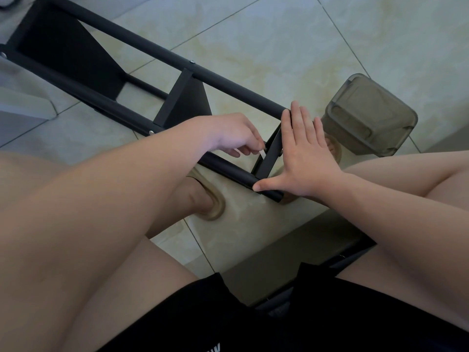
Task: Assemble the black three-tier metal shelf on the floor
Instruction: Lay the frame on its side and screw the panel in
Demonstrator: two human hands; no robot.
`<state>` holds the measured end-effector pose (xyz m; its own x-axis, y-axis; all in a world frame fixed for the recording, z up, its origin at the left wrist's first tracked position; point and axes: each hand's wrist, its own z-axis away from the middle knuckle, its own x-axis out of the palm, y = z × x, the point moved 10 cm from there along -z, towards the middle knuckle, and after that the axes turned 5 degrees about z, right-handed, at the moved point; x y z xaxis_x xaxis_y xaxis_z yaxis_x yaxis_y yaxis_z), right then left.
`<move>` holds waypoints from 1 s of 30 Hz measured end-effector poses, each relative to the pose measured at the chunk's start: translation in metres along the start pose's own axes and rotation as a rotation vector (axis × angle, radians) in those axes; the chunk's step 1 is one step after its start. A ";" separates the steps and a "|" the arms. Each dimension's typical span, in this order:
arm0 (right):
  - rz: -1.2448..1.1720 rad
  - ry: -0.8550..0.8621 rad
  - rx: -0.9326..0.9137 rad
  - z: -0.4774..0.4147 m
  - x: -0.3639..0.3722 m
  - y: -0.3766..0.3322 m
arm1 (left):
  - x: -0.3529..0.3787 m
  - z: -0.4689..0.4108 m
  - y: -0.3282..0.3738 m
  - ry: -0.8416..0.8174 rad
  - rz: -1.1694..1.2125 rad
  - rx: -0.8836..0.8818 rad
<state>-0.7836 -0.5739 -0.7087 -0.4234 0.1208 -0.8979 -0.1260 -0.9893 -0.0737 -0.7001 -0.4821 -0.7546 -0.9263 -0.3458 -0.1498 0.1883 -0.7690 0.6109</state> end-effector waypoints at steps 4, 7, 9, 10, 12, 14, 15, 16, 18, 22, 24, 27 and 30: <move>-0.002 -0.001 0.001 0.000 0.000 0.000 | 0.009 -0.001 -0.008 0.006 0.178 -0.070; 0.002 0.003 0.003 0.000 0.000 0.000 | 0.006 -0.002 -0.007 0.071 0.188 -0.059; 0.006 0.005 0.003 0.000 0.000 0.000 | 0.002 -0.003 -0.004 0.125 0.139 -0.028; 0.009 0.006 0.002 -0.001 0.000 0.000 | 0.000 -0.004 -0.002 0.146 0.114 -0.011; 0.010 0.006 0.002 -0.001 0.000 0.000 | -0.002 -0.005 0.000 0.167 0.107 0.013; 0.004 0.007 0.004 -0.001 0.001 0.000 | -0.003 -0.005 0.001 0.177 0.130 0.029; 0.003 0.007 0.004 -0.001 0.001 0.000 | -0.003 -0.005 0.003 0.181 0.142 0.036; 0.004 0.007 0.004 -0.001 0.001 0.001 | -0.003 -0.006 0.003 0.184 0.155 0.041; 0.008 0.008 0.002 -0.001 0.001 0.001 | -0.004 -0.006 0.005 0.181 0.178 0.047; 0.012 0.011 0.001 -0.002 0.001 0.001 | -0.001 -0.005 0.008 0.132 0.130 0.053; 0.015 0.014 0.001 -0.002 0.001 0.001 | 0.001 -0.003 0.008 0.105 0.069 0.043; 0.013 0.015 0.000 -0.002 0.001 0.001 | 0.003 -0.002 0.006 0.088 0.003 0.019; 0.014 0.016 0.000 -0.002 0.001 0.001 | 0.003 -0.001 0.005 0.081 0.000 0.001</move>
<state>-0.7822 -0.5745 -0.7101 -0.4103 0.1060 -0.9058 -0.1199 -0.9909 -0.0616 -0.7017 -0.4876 -0.7529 -0.8969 -0.3882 -0.2119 0.1880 -0.7682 0.6119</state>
